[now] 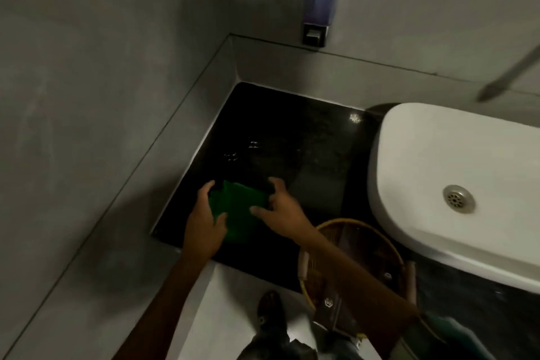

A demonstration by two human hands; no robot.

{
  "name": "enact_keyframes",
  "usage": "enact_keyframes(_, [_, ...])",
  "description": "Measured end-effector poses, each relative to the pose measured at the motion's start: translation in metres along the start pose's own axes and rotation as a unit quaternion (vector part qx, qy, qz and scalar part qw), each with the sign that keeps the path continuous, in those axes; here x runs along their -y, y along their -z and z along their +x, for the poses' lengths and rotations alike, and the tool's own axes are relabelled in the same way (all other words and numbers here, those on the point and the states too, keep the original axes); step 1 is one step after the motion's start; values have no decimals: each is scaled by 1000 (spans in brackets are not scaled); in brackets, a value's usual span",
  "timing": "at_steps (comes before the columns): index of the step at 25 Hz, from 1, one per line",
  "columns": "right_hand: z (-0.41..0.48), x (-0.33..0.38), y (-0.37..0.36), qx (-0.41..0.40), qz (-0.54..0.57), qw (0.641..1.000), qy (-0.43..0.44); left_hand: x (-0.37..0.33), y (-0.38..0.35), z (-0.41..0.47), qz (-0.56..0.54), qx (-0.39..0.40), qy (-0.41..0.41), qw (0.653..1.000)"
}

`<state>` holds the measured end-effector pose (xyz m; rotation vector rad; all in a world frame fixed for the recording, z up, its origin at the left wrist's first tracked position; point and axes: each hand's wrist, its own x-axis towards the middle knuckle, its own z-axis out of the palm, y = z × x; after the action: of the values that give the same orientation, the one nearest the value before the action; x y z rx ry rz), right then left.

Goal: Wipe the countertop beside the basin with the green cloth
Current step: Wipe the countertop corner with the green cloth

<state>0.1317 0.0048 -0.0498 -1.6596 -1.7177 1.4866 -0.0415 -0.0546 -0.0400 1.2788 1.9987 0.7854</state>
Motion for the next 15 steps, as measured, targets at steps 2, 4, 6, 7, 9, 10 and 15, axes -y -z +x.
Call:
enact_keyframes(2, [30, -13, 16, -101, -57, 993, -16, 23, 3, 9, 113, -50, -39, 992])
enact_keyframes(4, [60, -30, 48, -229, -141, 962, -42, 31, -15, 11, 181, -26, -99, 978])
enact_keyframes(6, [85, -48, 77, -282, -253, 923, -74, 40, -40, 5, 264, 30, -127, 956])
enact_keyframes(7, [98, -56, 86, -279, -295, 910, -87, 48, -48, 5, 298, 40, -134, 944])
enact_keyframes(9, [117, -69, 89, -262, -324, 903, -109, 63, -54, 13, 335, 33, -145, 930])
enact_keyframes(10, [125, -74, 85, -271, -325, 898, -118, 66, -55, 23, 335, 24, -145, 931])
enact_keyframes(15, [153, -94, 63, -393, -359, 841, -98, 36, -71, 120, 311, -55, -63, 947])
